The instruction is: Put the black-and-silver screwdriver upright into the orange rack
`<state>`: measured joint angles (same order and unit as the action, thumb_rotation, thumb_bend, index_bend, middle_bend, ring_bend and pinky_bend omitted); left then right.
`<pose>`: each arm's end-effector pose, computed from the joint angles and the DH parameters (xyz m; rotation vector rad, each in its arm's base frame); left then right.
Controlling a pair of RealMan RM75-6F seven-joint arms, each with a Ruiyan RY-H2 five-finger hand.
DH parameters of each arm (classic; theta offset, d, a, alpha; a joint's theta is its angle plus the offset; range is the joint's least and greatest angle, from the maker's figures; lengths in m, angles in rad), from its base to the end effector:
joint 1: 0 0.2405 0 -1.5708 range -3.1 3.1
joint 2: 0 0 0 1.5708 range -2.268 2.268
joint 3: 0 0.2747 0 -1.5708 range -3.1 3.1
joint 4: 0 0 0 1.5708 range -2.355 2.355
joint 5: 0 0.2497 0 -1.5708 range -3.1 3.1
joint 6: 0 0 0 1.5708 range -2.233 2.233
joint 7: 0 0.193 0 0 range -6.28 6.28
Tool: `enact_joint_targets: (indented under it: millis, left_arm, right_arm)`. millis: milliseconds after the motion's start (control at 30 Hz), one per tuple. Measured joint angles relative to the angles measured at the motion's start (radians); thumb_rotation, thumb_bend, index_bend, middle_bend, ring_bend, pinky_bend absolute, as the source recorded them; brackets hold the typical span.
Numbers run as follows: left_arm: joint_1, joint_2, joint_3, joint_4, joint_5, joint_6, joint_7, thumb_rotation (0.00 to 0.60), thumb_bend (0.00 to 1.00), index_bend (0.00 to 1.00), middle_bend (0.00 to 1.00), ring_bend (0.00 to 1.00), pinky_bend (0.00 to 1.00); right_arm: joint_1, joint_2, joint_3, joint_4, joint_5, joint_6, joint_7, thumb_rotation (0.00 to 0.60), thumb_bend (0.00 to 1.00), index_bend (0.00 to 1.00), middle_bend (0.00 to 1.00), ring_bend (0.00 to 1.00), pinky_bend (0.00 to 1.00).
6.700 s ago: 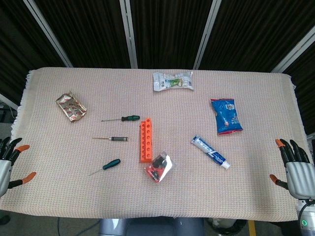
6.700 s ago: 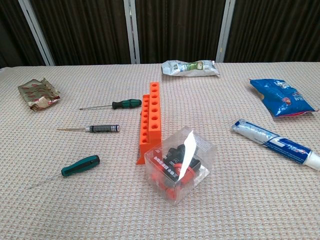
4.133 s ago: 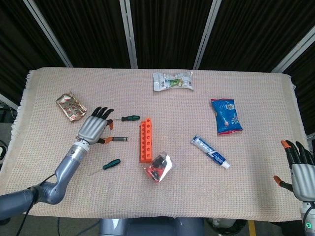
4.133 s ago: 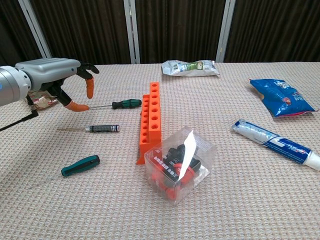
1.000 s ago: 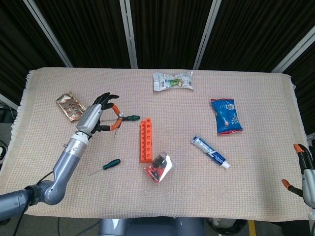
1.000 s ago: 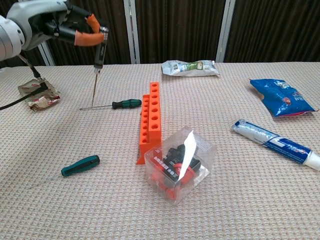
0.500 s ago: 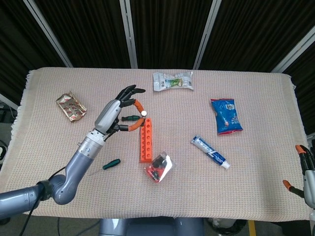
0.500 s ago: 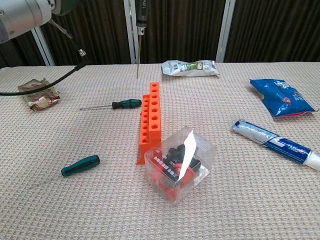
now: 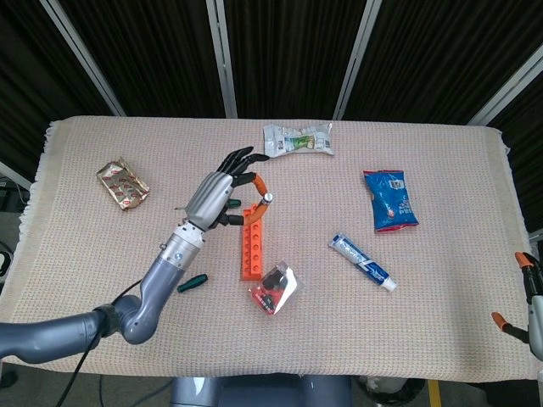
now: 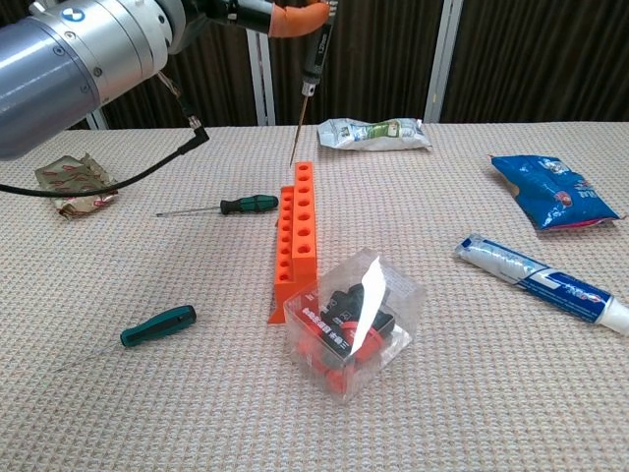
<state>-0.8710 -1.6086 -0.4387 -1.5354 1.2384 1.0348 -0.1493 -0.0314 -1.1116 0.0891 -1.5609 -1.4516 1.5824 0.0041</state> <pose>0.0075 0.4398 -0.0189 -1.6417 -1.2420 -1.7139 -0.3771 -0.2011 0.1681 1.2189 -0.8416 0.8362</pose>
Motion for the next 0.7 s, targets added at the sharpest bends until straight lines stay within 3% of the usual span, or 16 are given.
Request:
enact_joint_targets:
  millis: [333,700]
  left_arm:
    - [-0.022,-0.077,0.017,0.063,-0.048,-0.038,-0.100,0.527,0.53,0.64,0.13,0.00,0.00]
    - [-0.026,-0.100,0.022,0.092,-0.041,-0.033,-0.159,0.531,0.54,0.64,0.13,0.00,0.00]
  right_arm:
    - [-0.011,0.005,0.000,-0.005,0.006,0.009,-0.005,0.600,0.00,0.05,0.08,0.00,0.15]
    - [-0.015,0.007,0.003,-0.003,0.012,0.007,-0.002,0.600,0.00,0.05,0.08,0.00,0.15]
